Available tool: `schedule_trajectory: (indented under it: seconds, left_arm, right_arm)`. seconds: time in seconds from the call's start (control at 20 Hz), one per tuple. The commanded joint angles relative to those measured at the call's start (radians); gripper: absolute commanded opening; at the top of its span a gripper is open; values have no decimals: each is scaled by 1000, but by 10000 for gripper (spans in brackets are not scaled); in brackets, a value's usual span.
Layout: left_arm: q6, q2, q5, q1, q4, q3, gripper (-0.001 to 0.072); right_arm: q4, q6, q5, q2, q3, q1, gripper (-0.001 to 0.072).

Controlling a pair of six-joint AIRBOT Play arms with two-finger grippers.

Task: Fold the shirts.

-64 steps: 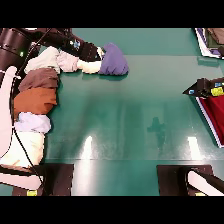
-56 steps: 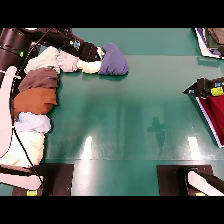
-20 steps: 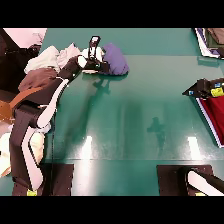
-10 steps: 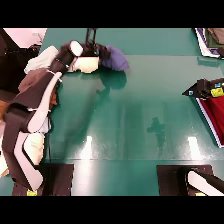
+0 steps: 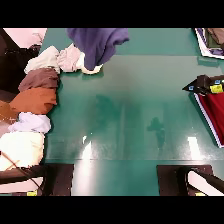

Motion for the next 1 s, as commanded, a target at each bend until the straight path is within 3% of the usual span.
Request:
schedule_trajectory:
  seconds: [0.0,0.1,0.3,0.45,0.5,0.55,0.65,0.8,0.95]
  left_arm:
    - [6,101,-410,0,-106,-22,23]
    - [4,109,-507,-1,-177,-111,23]
    - [8,108,-490,-1,-296,-410,23]
    - [26,108,-424,0,-304,-653,28]
    - [26,108,-394,0,-279,-713,276]
    - [15,108,-376,0,-227,-744,644]
    - [-58,109,-391,17,-108,-734,604]
    - [-109,150,-460,124,-96,-739,604]
    - [-132,249,-440,199,-96,-918,605]
  right_arm:
    - [121,0,-33,1,1,0,16]
    - [200,0,-42,1,1,1,16]
    - [265,0,-48,11,1,1,16]
    - [264,0,-56,21,1,1,16]
    - [264,0,-58,26,1,1,16]
    - [265,0,-59,27,1,0,16]
    - [264,0,-63,27,1,1,16]
    - [264,0,-65,27,1,1,16]
    - [264,0,-73,27,1,1,16]
